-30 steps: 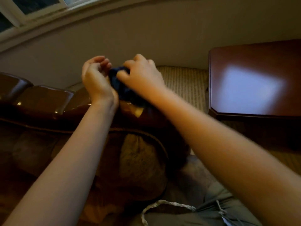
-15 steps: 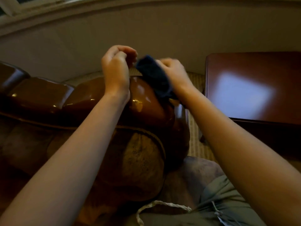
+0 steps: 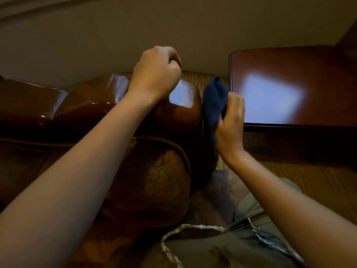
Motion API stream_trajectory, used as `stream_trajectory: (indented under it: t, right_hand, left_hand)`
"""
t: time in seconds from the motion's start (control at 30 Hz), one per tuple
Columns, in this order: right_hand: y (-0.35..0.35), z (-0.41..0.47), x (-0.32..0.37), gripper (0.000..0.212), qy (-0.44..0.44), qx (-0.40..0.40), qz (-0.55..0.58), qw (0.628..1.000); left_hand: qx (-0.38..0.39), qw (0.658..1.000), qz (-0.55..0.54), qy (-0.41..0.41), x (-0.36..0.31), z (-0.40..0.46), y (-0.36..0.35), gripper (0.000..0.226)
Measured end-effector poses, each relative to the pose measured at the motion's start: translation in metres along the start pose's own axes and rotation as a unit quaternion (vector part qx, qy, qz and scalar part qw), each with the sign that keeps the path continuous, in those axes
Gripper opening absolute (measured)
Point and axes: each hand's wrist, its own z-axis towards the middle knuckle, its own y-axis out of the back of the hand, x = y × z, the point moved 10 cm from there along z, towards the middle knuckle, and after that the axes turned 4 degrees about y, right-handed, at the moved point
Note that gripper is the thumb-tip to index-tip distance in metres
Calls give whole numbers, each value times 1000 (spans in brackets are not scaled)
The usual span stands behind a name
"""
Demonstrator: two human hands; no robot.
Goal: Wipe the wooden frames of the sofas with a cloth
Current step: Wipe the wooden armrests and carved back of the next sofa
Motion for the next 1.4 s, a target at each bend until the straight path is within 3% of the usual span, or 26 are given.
stream_trajectory:
  t: [0.17, 0.3, 0.37, 0.43, 0.5, 0.53, 0.57, 0.7, 0.77, 0.87, 0.93, 1.03, 1.13, 1.2, 1.3, 1.4]
  right_hand:
    - [-14, 7, 94, 18, 230, -65, -51, 970]
    - [-2, -44, 48, 23, 277, -12, -59, 959]
    - [6, -51, 13, 28, 224, 6, -38, 974]
    - [1, -37, -41, 31, 20, 12, 39, 999]
    - [-17, -26, -88, 38, -229, 55, 143, 961]
    - [-25, -22, -96, 41, -284, 80, 172, 940]
    - [-26, -13, -92, 40, -279, 91, 181, 939]
    - [-18, 35, -22, 28, -110, 105, 275, 949]
    - [-31, 46, -19, 28, -85, 147, 255, 952]
    - [-63, 41, -66, 19, -211, 217, 245, 921]
    - [-85, 13, -109, 34, -323, 294, 229, 870]
    - [-101, -22, -146, 45, -400, 385, 189, 810]
    - [-105, -10, -126, 39, -403, 397, 248, 786]
    - [-102, 14, -99, 35, -374, 391, 286, 791]
    - [-104, 30, -90, 31, -333, 379, 288, 814]
    - [-110, 1, -112, 38, -373, 411, 266, 788]
  left_hand:
    - [-120, 990, 11, -75, -16, -15, 22, 34]
    - [-162, 982, -8, -98, -27, -35, 35, 28]
    - [-134, 974, 101, -152, -44, -44, 15, 24]
    - [-69, 938, 270, -206, -57, -51, -24, 26]
    - [2, 904, 369, -216, -58, -55, -53, 35]
    - [27, 895, 392, -210, -57, -55, -60, 38]
    - [46, 889, 410, -199, -57, -53, -65, 40]
    - [102, 868, 467, -132, -55, -40, -83, 36]
    - [104, 869, 470, -110, -56, -38, -86, 34]
    - [80, 866, 480, -113, -57, -38, -86, 34]
    - [114, 853, 500, -96, -52, -37, -95, 35]
    - [162, 828, 533, -62, -46, -32, -109, 39]
    - [175, 821, 540, -64, -45, -32, -111, 38]
    - [174, 826, 531, -68, -45, -33, -111, 36]
    - [169, 829, 528, -68, -47, -33, -110, 36]
    - [188, 823, 534, -52, -46, -30, -114, 38]
